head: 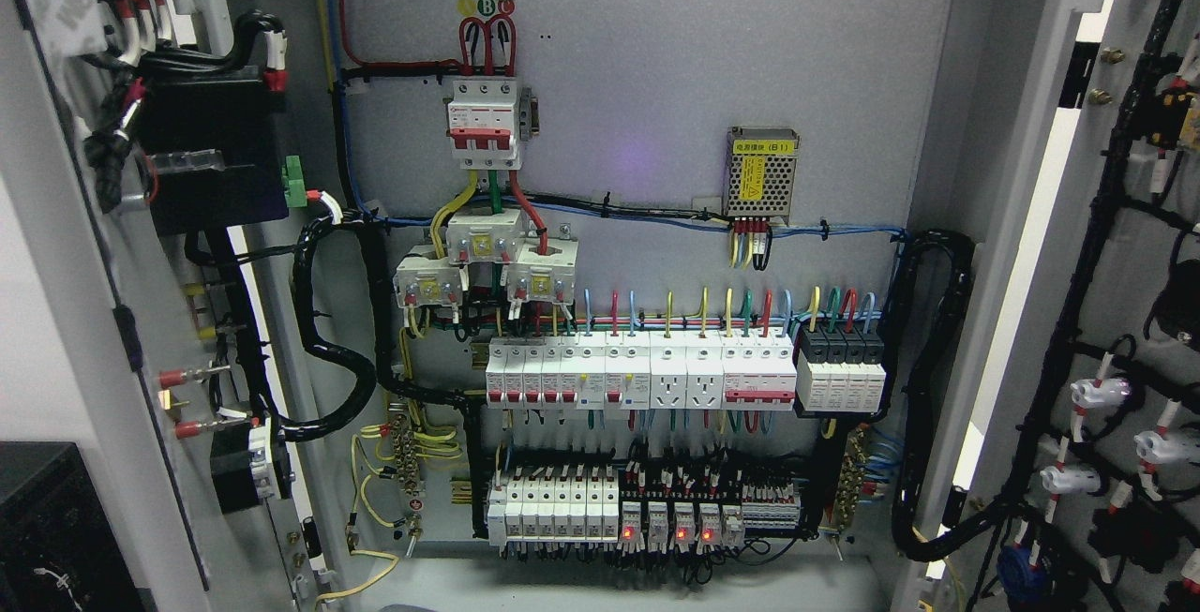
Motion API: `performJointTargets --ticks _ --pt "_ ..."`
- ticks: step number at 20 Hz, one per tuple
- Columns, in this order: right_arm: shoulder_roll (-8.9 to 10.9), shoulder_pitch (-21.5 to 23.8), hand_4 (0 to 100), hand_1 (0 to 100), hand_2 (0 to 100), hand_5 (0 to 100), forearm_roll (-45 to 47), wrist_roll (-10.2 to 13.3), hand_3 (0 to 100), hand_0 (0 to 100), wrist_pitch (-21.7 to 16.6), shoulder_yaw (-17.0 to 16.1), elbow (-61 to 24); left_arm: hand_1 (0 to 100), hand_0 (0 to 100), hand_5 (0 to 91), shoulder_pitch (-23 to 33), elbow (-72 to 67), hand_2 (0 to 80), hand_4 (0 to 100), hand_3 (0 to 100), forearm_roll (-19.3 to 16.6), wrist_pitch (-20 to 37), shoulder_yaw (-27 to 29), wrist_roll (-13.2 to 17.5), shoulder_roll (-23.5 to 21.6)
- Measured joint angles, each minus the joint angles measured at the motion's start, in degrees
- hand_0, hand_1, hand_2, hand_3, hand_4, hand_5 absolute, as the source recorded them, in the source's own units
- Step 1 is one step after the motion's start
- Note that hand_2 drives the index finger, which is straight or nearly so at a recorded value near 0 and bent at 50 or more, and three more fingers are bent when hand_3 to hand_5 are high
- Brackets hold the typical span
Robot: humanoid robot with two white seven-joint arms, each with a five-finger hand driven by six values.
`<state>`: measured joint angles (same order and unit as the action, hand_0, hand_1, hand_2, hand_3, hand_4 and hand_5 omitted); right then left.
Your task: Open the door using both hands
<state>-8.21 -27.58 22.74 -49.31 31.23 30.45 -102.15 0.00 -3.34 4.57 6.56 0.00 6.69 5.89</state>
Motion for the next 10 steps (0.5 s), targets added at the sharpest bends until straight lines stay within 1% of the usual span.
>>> performJointTargets --ticks 5,10 --pt "-0.02 0.04 0 0 0 0 -0.01 0.00 0 0 0.00 1.06 0.01 0 0 0.0 0.00 0.00 0.0 0 0 -0.02 0.00 0.00 0.00 0.00" --pt "-0.03 0.05 0 0 0 0 0.01 0.00 0 0 0.06 1.26 0.16 0 0 0.0 0.00 0.00 0.0 0 0 -0.02 0.00 0.00 0.00 0.00"
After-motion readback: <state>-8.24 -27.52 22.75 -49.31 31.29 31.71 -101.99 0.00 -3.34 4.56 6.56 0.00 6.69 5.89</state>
